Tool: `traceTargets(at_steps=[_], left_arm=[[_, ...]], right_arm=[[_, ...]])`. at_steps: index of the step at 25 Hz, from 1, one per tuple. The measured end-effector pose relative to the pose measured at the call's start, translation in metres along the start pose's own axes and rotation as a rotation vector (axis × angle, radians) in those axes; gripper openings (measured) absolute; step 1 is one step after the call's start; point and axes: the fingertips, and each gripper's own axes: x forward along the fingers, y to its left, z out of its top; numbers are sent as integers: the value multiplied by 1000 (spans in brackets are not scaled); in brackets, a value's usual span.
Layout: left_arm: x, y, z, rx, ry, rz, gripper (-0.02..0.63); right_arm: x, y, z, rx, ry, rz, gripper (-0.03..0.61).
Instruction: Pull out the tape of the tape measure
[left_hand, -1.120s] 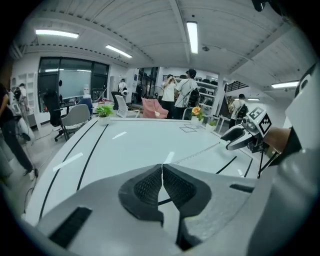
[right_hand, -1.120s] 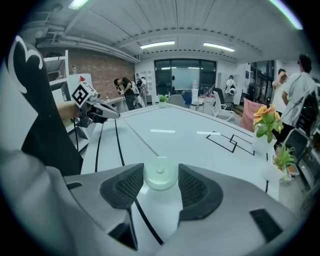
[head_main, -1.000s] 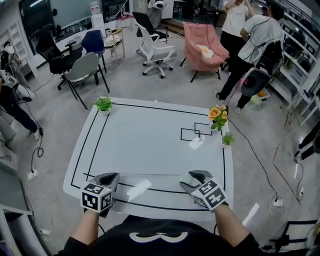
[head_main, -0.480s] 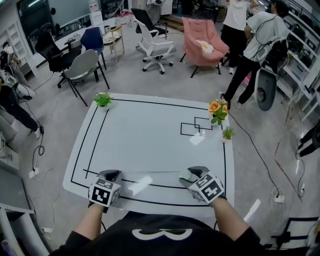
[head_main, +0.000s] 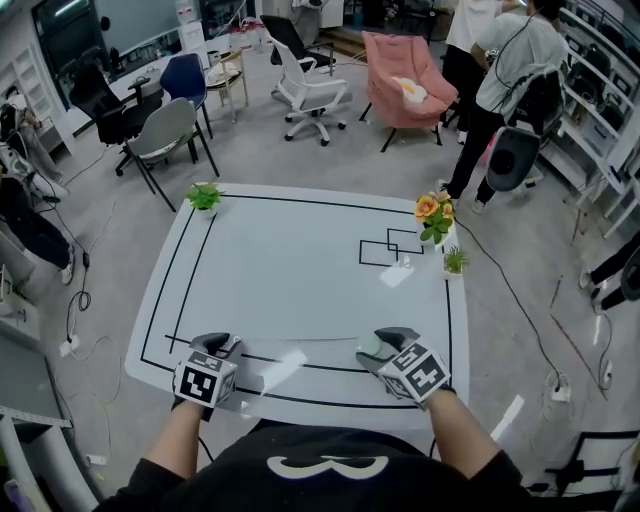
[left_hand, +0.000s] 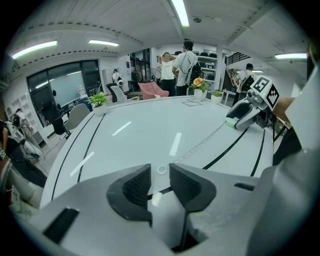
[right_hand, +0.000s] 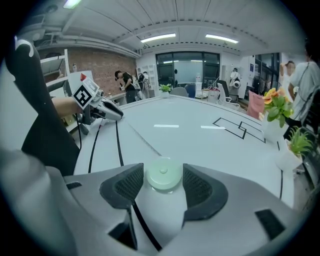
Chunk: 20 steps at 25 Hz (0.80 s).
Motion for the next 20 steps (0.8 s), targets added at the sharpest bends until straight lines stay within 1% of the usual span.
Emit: traceTargets(at_steps=[2, 4, 6, 8, 11, 14, 17, 20], left_arm=[[-2, 0, 1, -25, -23, -16, 160], [-7, -2, 5, -67, -54, -38, 198], [-13, -6, 11, -108, -84, -67, 219], [-20, -13, 19, -128, -105, -101, 224], [-30, -29, 31, -127, -135, -150, 224], [-39, -49, 48, -128, -185, -207, 224], [-50, -73, 70, -155, -263, -300, 212], [-63, -98, 93, -192, -334, -408, 199]], right_arm=[[-4, -2, 1, 16, -23, -13, 225], [-12, -3, 2, 48, -55, -16, 231], [-21, -3, 6, 84, -90, -10, 231], [-32, -2, 11, 118, -127, -6, 230], [-48, 1, 19, 153, -183, -3, 230], [-63, 8, 31, 179, -254, 12, 229], [-74, 21, 43, 176, -307, 45, 221], [-84, 31, 51, 182, -347, 73, 169]])
